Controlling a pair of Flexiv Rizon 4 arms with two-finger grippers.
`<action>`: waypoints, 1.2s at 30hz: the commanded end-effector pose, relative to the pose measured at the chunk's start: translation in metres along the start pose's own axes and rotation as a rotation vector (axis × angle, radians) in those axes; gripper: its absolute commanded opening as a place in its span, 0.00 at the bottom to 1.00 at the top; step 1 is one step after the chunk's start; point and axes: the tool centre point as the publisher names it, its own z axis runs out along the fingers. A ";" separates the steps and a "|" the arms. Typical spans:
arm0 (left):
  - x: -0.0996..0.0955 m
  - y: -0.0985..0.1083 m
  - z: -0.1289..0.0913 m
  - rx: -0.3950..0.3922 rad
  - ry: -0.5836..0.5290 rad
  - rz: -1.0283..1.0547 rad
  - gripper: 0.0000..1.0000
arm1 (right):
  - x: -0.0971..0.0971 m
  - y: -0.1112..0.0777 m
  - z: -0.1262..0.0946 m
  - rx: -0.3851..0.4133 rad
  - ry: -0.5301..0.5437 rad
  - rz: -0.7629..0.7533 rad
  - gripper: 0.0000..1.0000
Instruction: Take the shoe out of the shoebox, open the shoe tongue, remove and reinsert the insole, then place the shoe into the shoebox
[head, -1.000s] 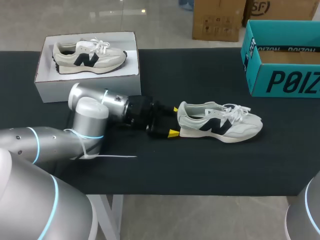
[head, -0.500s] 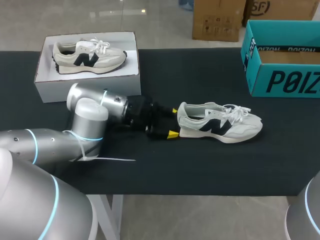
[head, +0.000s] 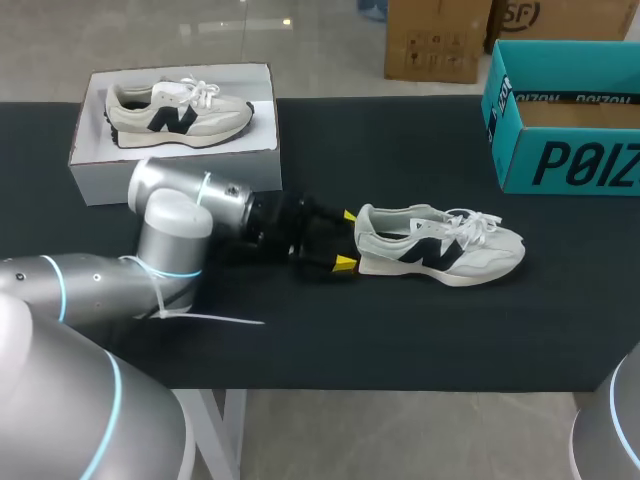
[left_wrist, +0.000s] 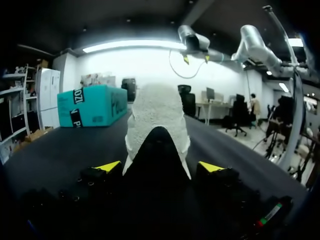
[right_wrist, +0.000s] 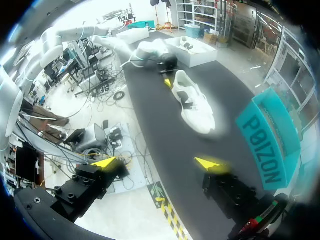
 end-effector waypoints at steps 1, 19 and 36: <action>0.002 -0.003 0.000 -0.012 0.004 -0.009 1.00 | 0.000 -0.001 0.001 0.002 -0.001 0.000 1.00; -0.001 0.003 0.019 -0.032 0.002 -0.017 1.00 | 0.000 -0.001 0.001 0.002 -0.001 0.000 1.00; -0.003 0.011 0.020 -0.027 -0.031 -0.018 0.00 | 0.000 -0.001 0.001 0.002 -0.001 0.000 1.00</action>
